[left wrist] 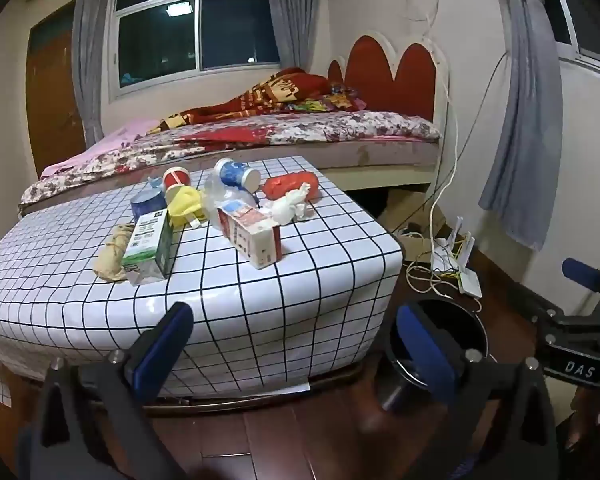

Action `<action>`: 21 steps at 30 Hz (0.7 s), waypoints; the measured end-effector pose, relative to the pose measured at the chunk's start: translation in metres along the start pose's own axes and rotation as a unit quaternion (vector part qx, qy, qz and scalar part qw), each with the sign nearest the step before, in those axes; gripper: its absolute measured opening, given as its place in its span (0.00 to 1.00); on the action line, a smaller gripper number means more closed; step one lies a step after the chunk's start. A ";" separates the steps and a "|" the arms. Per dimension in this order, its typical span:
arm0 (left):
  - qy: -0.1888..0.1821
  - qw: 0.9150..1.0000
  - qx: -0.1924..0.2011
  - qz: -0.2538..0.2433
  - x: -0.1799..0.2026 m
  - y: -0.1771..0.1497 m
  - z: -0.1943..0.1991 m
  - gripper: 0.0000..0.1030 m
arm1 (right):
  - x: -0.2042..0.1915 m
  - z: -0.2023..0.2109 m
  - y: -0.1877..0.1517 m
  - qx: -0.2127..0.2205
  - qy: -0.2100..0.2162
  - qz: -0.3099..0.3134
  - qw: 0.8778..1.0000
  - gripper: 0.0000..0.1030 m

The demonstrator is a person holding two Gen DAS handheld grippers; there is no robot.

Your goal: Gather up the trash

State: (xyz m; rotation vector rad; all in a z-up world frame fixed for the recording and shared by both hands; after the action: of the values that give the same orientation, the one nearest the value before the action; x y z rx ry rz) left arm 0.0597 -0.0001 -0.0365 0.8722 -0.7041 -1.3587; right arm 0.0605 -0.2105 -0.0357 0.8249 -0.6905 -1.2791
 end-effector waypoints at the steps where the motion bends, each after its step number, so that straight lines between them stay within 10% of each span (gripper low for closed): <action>1: -0.001 1.000 0.000 0.000 0.000 0.000 0.000 0.99 | 0.000 -0.001 0.000 -0.002 0.000 -0.001 1.000 0.99; 21: 0.002 1.000 0.004 -0.003 0.000 0.000 0.000 0.99 | -0.007 -0.004 0.005 0.009 0.006 0.002 1.000 0.99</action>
State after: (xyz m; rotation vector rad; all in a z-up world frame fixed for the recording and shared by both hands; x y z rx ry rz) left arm 0.0598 -0.0003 -0.0362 0.8840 -0.7042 -1.3589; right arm 0.0654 -0.2023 -0.0333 0.8444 -0.6947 -1.2652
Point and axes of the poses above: each gripper's, at about its wrist camera, not at the fingertips, and z roughly against the way its jaws point, x to its right, y to its top, the point moved 7 cm from there along -z, roughly the way its jaws point, and after that the axes turned 7 degrees about y, right-handed, at the moved point
